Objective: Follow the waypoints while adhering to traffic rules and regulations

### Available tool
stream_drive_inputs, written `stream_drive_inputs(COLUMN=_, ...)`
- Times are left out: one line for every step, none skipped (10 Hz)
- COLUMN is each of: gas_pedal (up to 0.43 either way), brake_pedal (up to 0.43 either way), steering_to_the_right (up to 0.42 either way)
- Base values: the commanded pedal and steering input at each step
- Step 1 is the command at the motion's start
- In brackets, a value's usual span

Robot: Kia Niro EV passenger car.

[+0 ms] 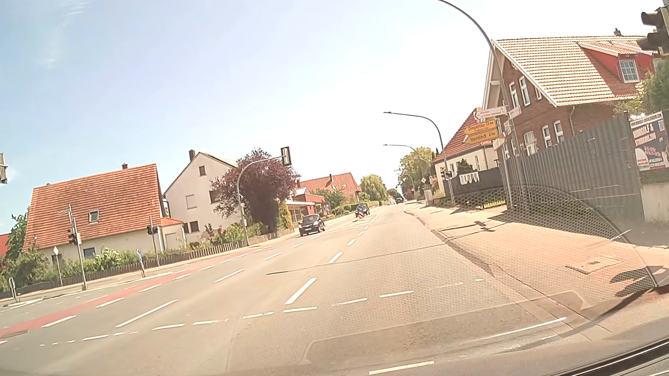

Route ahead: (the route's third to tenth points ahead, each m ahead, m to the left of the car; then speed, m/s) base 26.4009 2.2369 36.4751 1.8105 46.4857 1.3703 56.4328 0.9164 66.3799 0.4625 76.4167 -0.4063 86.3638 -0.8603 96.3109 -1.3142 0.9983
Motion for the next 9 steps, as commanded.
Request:
stream_drive_inputs(gas_pedal=0.197, brake_pedal=0.006, steering_to_the_right=-0.005)
stream_drive_inputs(gas_pedal=0.197, brake_pedal=0.000, steering_to_the_right=-0.005)
stream_drive_inputs(gas_pedal=0.197, brake_pedal=0.006, steering_to_the_right=-0.005)
stream_drive_inputs(gas_pedal=0.209, brake_pedal=0.006, steering_to_the_right=-0.005)
stream_drive_inputs(gas_pedal=0.209, brake_pedal=0.006, steering_to_the_right=-0.005)
stream_drive_inputs(gas_pedal=0.209, brake_pedal=0.006, steering_to_the_right=-0.005)
stream_drive_inputs(gas_pedal=0.209, brake_pedal=0.000, steering_to_the_right=-0.005)
stream_drive_inputs(gas_pedal=0.220, brake_pedal=0.006, steering_to_the_right=-0.005)
stream_drive_inputs(gas_pedal=0.220, brake_pedal=0.006, steering_to_the_right=-0.005)
